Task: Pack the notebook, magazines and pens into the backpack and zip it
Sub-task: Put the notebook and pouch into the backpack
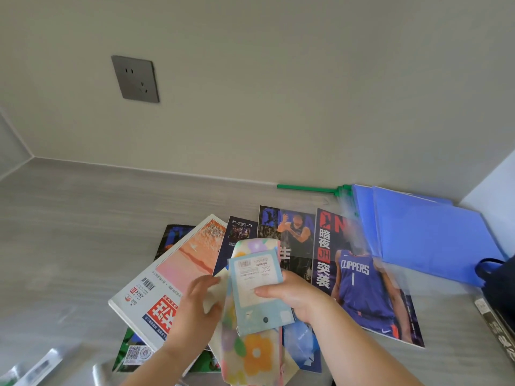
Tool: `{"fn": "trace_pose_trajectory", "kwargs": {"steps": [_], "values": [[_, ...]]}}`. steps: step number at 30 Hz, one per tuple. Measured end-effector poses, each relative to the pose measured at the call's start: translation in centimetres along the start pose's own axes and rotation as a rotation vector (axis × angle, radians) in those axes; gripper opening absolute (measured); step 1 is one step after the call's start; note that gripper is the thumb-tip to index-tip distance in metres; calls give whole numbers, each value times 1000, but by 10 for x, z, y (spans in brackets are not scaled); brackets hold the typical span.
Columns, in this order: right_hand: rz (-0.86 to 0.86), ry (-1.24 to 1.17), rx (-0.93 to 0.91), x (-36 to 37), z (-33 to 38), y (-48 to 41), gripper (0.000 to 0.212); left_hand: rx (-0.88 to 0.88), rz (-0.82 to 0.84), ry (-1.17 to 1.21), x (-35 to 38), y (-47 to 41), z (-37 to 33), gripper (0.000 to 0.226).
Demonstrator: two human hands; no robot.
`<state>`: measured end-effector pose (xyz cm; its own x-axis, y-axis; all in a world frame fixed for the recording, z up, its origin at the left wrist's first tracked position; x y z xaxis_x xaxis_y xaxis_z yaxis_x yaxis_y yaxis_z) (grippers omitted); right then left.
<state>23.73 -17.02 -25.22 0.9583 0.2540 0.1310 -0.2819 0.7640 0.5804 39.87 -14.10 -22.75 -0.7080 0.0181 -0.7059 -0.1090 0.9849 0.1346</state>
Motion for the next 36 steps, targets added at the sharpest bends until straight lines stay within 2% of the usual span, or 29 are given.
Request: {"fn": "trace_pose_trajectory", "kwargs": {"steps": [2, 5, 7, 9, 10, 12, 14, 16, 20, 25, 28, 30, 32, 34, 36], "values": [[41, -15, -31, 5, 8, 2, 25, -88, -72, 52, -13, 0, 14, 45], [38, -67, -99, 0, 28, 10, 26, -205, -73, 206, -20, -1, 29, 58], [30, -127, -166, -6, 45, 17, 27, -221, -41, 348, -20, -3, 29, 55], [-2, -158, -244, -10, 63, 26, 26, -230, 118, 559, -7, -3, 16, 32], [-33, -156, -284, -13, 71, 31, 25, -231, 217, 656, 2, -2, 7, 28], [-111, -145, -340, -18, 81, 42, 26, -210, 363, 801, 14, -1, -13, 34], [-154, -126, -353, -22, 83, 52, 31, -140, 440, 877, 17, 0, -34, 29], [-171, -118, -348, -25, 79, 60, 39, -37, 424, 841, 13, -1, -57, 22], [-198, -145, -395, -32, 73, 84, 30, 56, 281, 671, 5, -4, -88, 29], [-135, -343, -342, -62, 57, 119, 27, 200, 356, 639, 15, 7, -140, 47], [-191, -410, -353, -89, 54, 143, 29, 305, 399, 646, 25, 20, -179, 48], [-248, -359, -407, -110, 61, 159, 23, 338, 459, 654, 36, 27, -204, 44], [-305, -319, -495, -136, 73, 179, 27, 392, 501, 629, 47, 33, -231, 35], [-362, -297, -569, -167, 82, 208, 30, 455, 476, 571, 59, 37, -258, 23], [-395, -290, -648, -200, 93, 245, 28, 461, 428, 548, 76, 40, -285, 28]]}}
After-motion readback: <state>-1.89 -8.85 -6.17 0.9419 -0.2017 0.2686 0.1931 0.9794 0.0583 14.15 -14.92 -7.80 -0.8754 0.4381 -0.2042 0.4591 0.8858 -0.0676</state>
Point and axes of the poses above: each hand's wrist, its own y-axis away from the middle knuckle, its own x-axis out of the palm, z = x × y, the point moved 10 cm from there along -y, towards the middle knuckle, and after that the axes turned 14 degrees about -y, right-handed, at the moved point
